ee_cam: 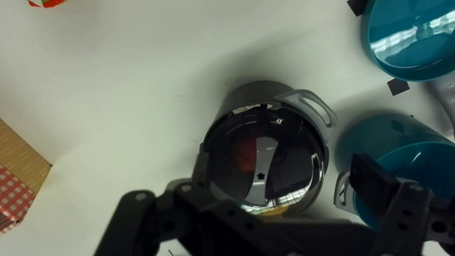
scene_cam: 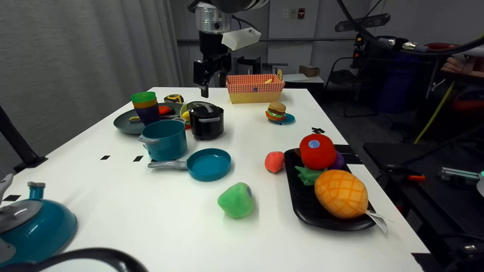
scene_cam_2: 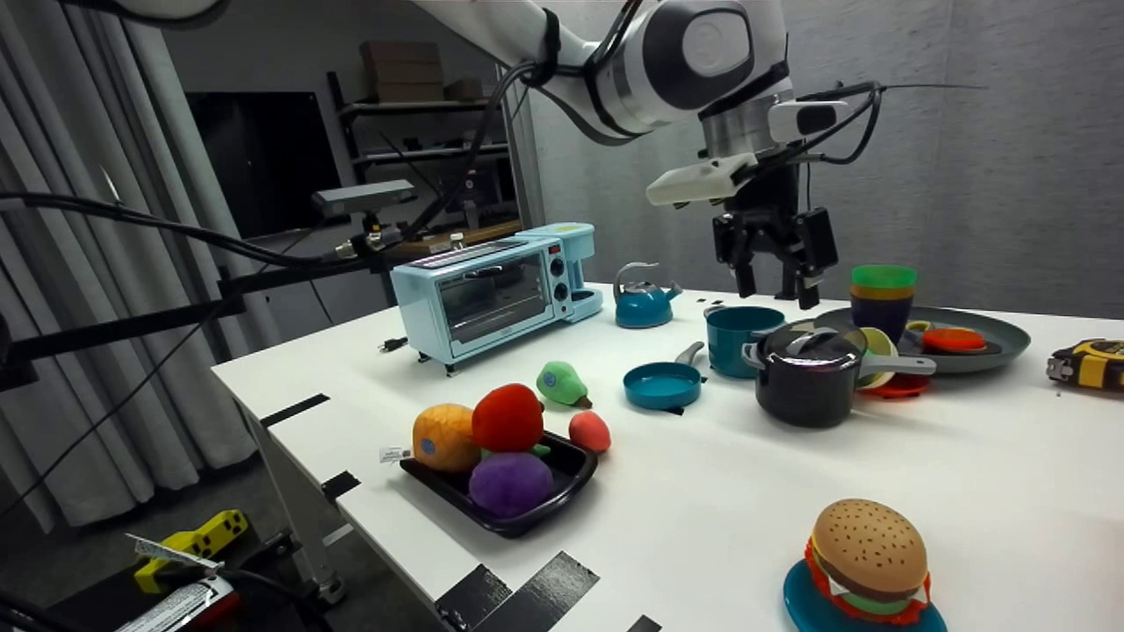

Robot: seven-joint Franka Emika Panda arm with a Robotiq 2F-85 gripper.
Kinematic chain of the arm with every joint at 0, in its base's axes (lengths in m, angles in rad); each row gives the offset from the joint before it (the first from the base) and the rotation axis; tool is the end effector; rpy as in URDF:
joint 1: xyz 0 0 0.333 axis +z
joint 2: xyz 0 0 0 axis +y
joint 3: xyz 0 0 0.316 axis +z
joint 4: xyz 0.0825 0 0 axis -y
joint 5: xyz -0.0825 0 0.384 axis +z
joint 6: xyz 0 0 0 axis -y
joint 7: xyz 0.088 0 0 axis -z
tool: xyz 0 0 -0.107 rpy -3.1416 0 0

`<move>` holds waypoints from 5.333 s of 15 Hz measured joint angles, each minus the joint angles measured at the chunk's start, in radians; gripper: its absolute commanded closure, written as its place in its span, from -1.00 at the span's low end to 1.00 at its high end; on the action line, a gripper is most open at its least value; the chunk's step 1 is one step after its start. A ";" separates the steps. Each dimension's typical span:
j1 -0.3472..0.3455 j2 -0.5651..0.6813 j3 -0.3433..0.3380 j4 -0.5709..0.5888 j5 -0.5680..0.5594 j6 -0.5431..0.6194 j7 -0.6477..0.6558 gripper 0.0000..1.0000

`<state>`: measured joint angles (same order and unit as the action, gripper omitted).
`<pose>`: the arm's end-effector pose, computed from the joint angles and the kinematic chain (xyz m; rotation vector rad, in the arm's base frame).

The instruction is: Pick the lid on the black pot and put it on the blue pan

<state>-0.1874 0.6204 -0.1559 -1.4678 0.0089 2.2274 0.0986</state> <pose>0.6918 -0.2247 0.3343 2.9727 -0.6205 0.2059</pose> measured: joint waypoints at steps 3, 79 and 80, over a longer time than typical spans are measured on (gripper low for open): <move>-0.004 0.039 0.000 0.033 0.000 0.019 0.003 -1.00; 0.098 -0.055 0.129 -0.307 -0.025 0.252 -0.242 0.93; 0.098 -0.045 0.127 -0.295 -0.025 0.252 -0.241 0.93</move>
<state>-0.0896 0.5759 -0.0291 -1.7624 -0.0161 2.4792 -0.1425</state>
